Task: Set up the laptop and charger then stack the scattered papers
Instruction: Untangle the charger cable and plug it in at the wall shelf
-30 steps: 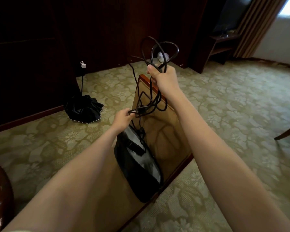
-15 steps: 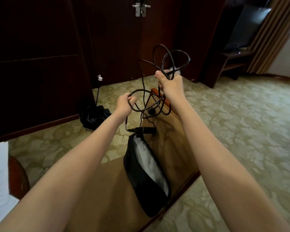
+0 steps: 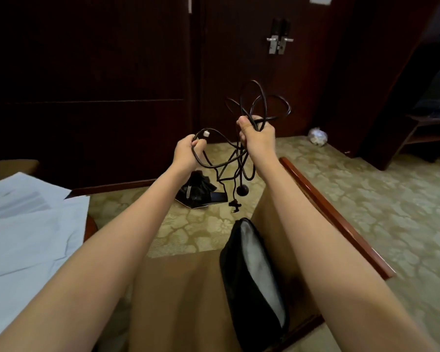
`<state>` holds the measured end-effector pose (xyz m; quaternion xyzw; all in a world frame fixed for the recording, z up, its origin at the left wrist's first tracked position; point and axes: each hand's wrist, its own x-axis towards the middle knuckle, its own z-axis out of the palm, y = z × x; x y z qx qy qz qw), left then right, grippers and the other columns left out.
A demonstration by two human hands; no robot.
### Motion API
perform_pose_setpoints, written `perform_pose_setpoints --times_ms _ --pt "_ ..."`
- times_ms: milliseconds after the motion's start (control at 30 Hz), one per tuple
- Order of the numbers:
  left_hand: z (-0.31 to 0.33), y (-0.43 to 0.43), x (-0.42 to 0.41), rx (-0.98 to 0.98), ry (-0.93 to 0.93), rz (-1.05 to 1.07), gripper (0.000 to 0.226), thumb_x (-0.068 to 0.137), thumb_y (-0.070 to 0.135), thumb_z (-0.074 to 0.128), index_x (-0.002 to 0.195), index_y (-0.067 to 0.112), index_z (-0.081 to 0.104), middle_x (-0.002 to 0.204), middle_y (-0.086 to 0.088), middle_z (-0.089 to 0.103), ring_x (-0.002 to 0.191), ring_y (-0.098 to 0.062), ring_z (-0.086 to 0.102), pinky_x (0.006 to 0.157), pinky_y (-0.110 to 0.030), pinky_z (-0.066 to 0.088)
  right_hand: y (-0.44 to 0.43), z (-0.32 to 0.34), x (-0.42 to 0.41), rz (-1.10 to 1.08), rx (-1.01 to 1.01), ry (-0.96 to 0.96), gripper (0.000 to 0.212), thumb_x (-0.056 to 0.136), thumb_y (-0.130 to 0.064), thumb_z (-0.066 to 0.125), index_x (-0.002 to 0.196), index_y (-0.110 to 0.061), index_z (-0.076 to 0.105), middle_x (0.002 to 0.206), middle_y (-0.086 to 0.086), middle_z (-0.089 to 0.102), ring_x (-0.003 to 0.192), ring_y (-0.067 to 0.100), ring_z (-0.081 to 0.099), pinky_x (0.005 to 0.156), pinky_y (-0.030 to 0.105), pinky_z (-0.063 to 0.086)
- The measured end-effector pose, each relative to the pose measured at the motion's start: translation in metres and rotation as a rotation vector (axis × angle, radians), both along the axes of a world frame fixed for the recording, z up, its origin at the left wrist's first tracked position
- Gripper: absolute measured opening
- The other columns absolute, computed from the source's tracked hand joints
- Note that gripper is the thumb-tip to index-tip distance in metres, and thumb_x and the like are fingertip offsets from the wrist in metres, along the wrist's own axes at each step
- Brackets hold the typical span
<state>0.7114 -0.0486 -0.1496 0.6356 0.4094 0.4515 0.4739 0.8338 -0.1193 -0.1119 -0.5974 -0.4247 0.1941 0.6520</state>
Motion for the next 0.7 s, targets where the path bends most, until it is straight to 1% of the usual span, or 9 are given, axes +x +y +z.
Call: perform_pose_setpoints --times_ms 100,167,233,267,367,467,533,633,700 --pt "0.003 0.009 -0.037 0.021 0.013 0.067 0.033 0.091 0.013 0.049 0.061 0.018 0.035 0.060 0.004 0.033 0.055 -0.009 0.031 0.053 -0.025 0.027 0.018 0.004 -0.027 0.097 0.006 0.014 0.017 0.093 -0.023 0.056 0.097 -0.008 0.062 0.062 -0.009 0.051 0.058 0.004 0.048 0.065 0.024 0.039" --pt "0.006 0.013 -0.064 0.040 0.016 0.107 0.032 0.091 0.014 0.049 0.062 0.018 0.035 0.060 0.004 0.033 0.055 -0.010 0.031 0.054 -0.026 0.027 0.029 0.008 -0.048 0.167 0.009 0.006 0.013 0.093 -0.024 0.056 0.089 -0.013 0.062 0.057 -0.011 0.052 0.055 0.004 0.048 0.069 0.027 0.039" --pt "0.008 0.016 -0.091 0.052 0.026 0.158 0.032 0.091 0.015 0.050 0.063 0.018 0.035 0.060 0.003 0.033 0.055 -0.010 0.030 0.054 -0.026 0.026 0.038 0.012 -0.071 0.235 0.013 -0.021 0.015 0.093 -0.025 0.056 0.079 -0.020 0.060 0.053 -0.012 0.051 0.054 0.005 0.047 0.073 0.030 0.038" --pt "0.010 0.017 -0.105 0.057 0.030 0.188 0.032 0.091 0.014 0.050 0.064 0.017 0.034 0.060 0.003 0.033 0.055 -0.010 0.030 0.054 -0.025 0.026 0.042 0.014 -0.084 0.273 0.017 -0.028 0.016 0.093 -0.025 0.055 0.078 -0.022 0.059 0.054 -0.011 0.051 0.054 0.005 0.047 0.072 0.029 0.039" --pt "0.011 0.019 -0.147 0.085 0.045 0.283 0.033 0.092 0.015 0.050 0.063 0.017 0.034 0.061 0.003 0.033 0.055 -0.010 0.031 0.054 -0.026 0.027 0.053 0.018 -0.122 0.372 0.033 -0.043 0.016 0.094 -0.023 0.054 0.079 -0.022 0.057 0.058 -0.008 0.051 0.055 0.006 0.047 0.066 0.024 0.041" --pt "0.008 0.022 -0.190 0.091 0.080 0.376 0.034 0.094 0.019 0.050 0.063 0.018 0.036 0.063 0.003 0.034 0.058 -0.010 0.033 0.058 -0.027 0.029 0.064 0.019 -0.163 0.462 0.042 -0.062 0.017 0.095 -0.022 0.053 0.078 -0.024 0.056 0.058 -0.008 0.051 0.058 0.006 0.048 0.070 0.025 0.042" --pt "0.007 0.024 -0.217 0.081 0.079 0.445 0.034 0.095 0.020 0.049 0.064 0.019 0.036 0.063 0.003 0.034 0.058 -0.010 0.033 0.059 -0.026 0.029 0.073 0.017 -0.190 0.522 0.042 -0.073 0.017 0.094 -0.022 0.053 0.077 -0.025 0.056 0.058 -0.008 0.052 0.059 0.006 0.049 0.072 0.026 0.043" --pt "0.008 0.030 -0.257 0.058 0.095 0.556 0.033 0.093 0.019 0.049 0.064 0.018 0.035 0.063 0.002 0.033 0.058 -0.011 0.032 0.058 -0.027 0.028 0.085 0.015 -0.228 0.616 0.030 -0.063 0.017 0.095 -0.020 0.053 0.079 -0.024 0.055 0.059 -0.007 0.052 0.059 0.005 0.051 0.070 0.021 0.044" --pt "0.009 0.035 -0.281 0.038 0.091 0.617 0.026 0.091 0.019 0.049 0.069 0.015 0.036 0.063 0.000 0.032 0.059 -0.013 0.029 0.057 -0.028 0.027 0.095 0.012 -0.253 0.662 0.024 -0.066 0.018 0.095 -0.019 0.052 0.079 -0.025 0.055 0.059 -0.007 0.053 0.060 0.005 0.052 0.075 0.023 0.046"
